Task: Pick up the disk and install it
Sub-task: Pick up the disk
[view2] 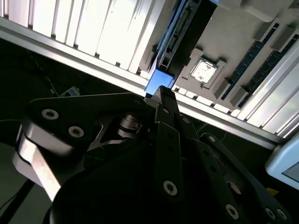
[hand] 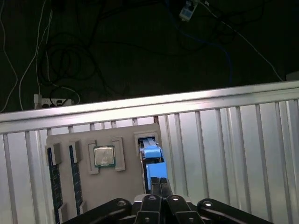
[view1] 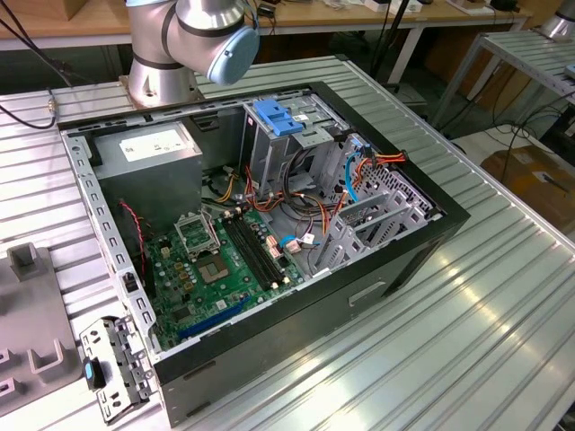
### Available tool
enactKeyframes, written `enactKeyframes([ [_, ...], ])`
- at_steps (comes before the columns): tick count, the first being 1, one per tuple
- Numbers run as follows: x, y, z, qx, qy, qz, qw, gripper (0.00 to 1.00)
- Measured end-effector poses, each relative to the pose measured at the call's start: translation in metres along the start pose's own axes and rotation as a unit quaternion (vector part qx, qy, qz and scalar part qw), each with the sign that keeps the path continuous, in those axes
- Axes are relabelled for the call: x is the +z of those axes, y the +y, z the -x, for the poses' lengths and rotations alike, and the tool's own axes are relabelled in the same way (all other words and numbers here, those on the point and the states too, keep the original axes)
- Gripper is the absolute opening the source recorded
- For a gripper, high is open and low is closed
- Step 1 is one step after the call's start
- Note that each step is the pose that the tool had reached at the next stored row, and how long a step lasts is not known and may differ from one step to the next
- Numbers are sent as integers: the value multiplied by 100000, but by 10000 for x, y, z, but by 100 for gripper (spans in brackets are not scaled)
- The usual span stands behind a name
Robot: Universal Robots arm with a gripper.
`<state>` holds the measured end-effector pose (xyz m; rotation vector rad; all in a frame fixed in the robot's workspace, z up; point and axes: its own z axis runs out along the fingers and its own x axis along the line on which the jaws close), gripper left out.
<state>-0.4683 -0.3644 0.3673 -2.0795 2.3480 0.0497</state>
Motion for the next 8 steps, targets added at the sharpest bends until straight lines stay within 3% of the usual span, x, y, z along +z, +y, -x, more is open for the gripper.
enactKeyframes([
  [8,0,0,0,-26,19,-7,100000,11],
])
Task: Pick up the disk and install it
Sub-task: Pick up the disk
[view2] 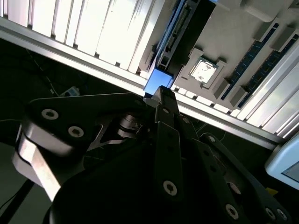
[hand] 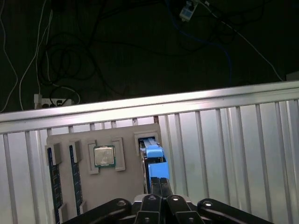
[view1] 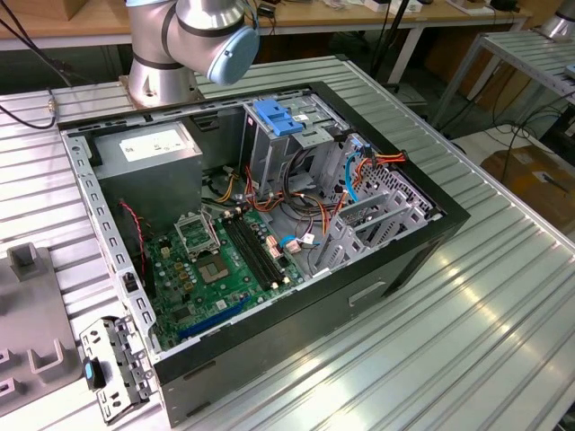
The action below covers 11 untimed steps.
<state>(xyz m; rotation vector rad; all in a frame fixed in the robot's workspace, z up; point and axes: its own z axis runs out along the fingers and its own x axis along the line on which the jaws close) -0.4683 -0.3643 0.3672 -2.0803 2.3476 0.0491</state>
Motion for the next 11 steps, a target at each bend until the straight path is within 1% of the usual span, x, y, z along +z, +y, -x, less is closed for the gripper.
enactKeyframes([
  [11,0,0,0,-16,2,3,100000,11],
])
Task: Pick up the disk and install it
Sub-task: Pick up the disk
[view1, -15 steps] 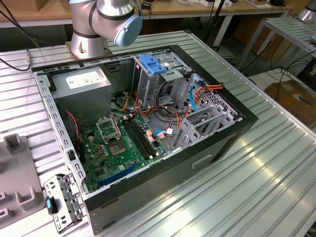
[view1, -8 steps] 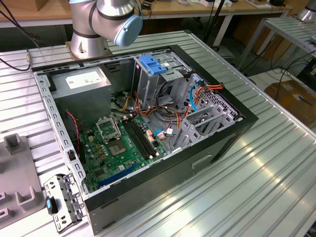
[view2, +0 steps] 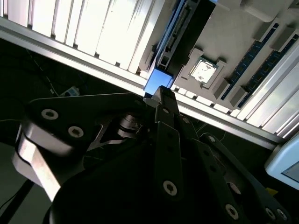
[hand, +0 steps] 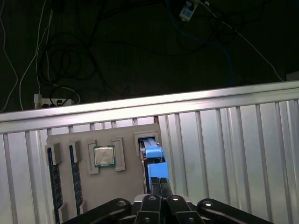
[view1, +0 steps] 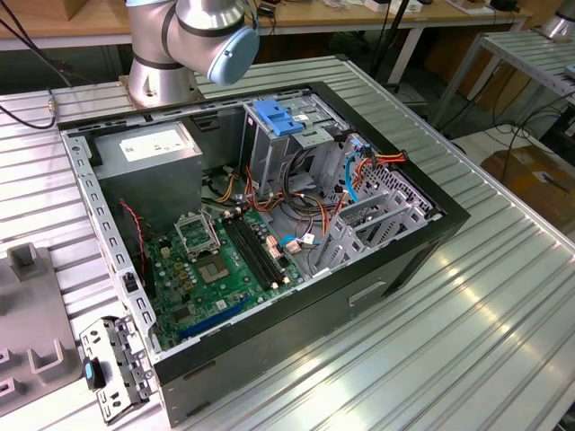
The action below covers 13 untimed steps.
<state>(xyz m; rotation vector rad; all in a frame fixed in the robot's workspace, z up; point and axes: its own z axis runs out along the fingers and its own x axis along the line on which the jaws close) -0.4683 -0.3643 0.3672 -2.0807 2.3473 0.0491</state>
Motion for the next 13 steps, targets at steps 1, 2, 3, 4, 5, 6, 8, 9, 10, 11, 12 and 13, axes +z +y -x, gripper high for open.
enactKeyframes([
  [1,0,0,0,1,1,1,100000,17],
  [2,0,0,0,-2,0,2,100000,24],
  [3,0,0,0,-4,0,0,100000,29],
  [4,0,0,0,-4,1,1,100000,29],
  [5,0,0,0,-7,-1,1,100000,36],
  [6,0,0,0,-7,-1,-2,100000,36],
  [8,0,0,0,-12,1,-1,100000,36],
  [9,0,0,0,-15,0,2,100000,36],
  [10,0,0,0,-14,0,-1,100000,36],
  [11,0,0,0,-17,-1,0,100000,36],
  [12,0,0,0,-19,0,3,100000,36],
  [13,0,0,0,-39,4,4,100000,36],
])
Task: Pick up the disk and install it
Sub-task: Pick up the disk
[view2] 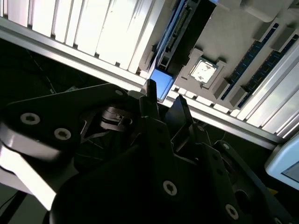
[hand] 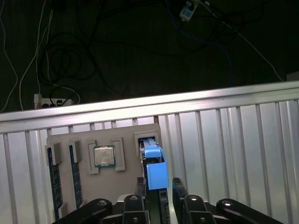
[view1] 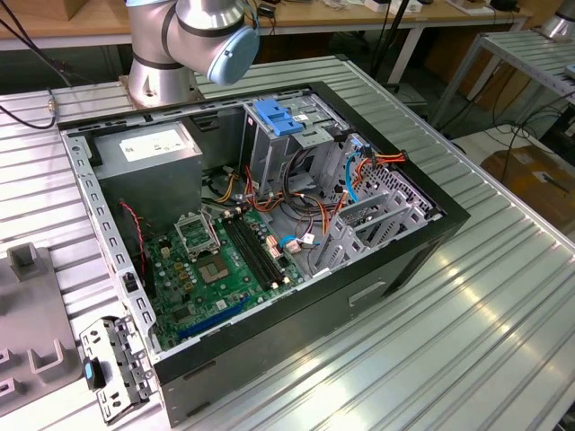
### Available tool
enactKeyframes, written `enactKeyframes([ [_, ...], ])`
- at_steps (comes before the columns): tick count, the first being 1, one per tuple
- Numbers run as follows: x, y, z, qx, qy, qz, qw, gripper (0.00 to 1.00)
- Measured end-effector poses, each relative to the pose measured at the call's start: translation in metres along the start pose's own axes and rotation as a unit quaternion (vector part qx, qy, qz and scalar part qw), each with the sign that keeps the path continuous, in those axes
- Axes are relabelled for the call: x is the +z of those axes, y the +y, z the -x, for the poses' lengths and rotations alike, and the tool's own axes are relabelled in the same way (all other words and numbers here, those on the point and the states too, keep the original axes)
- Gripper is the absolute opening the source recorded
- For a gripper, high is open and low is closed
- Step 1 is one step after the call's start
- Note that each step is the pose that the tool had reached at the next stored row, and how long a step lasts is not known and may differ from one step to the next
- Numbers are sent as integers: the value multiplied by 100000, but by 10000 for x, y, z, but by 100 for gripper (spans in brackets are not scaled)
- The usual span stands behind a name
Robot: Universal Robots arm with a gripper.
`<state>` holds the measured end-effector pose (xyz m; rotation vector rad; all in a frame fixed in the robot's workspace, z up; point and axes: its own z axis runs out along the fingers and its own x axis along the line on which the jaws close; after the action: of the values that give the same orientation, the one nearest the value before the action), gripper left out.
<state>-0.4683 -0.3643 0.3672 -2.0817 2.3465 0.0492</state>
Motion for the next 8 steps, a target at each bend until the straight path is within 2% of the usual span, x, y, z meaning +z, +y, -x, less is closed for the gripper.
enactKeyframes([
  [6,71,7,-7,-1038,-18,-98,99995,36],
  [8,108,2,-48,-1289,-54,-80,99992,36],
])
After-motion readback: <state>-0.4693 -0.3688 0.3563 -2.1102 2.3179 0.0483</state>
